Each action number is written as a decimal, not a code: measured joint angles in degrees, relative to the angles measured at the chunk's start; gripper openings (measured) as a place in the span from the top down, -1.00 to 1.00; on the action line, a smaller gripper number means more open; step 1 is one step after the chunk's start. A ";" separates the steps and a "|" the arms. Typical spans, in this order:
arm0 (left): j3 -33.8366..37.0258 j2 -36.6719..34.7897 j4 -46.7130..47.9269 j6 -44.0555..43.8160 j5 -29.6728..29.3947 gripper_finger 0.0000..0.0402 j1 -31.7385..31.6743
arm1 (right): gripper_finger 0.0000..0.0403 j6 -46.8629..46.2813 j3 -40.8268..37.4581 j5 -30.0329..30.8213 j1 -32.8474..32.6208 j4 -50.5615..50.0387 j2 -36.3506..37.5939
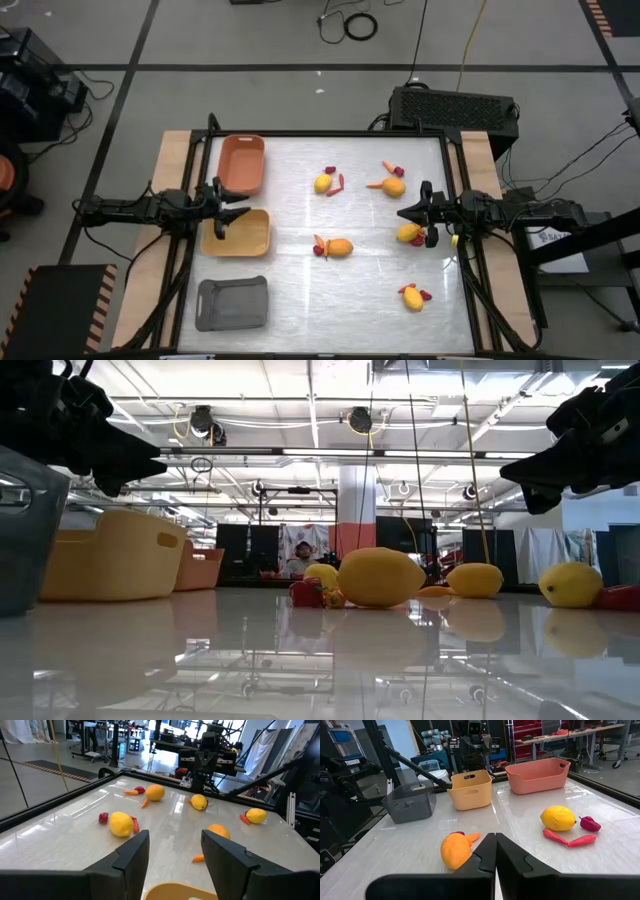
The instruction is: Sort produce into baskets
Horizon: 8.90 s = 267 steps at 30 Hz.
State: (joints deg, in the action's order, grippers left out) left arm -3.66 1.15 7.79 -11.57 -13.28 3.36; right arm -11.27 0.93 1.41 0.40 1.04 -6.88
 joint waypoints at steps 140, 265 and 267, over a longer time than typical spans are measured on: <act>-47.34 62.51 23.86 1.22 -7.82 -0.76 -3.34 | -0.04 7.37 45.56 -1.23 -4.11 -54.49 -79.88; -47.34 45.22 60.22 -19.06 -12.23 -0.76 -3.34 | -0.43 -68.52 104.91 26.20 9.80 -51.70 -119.87; -47.34 45.22 60.26 -19.05 -12.00 -0.76 -3.34 | -0.43 -71.80 102.86 26.78 9.61 -50.24 -119.90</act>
State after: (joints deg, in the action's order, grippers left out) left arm -51.00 46.37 68.05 -30.62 -25.28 0.01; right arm -83.07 103.79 28.19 10.02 -49.20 -126.78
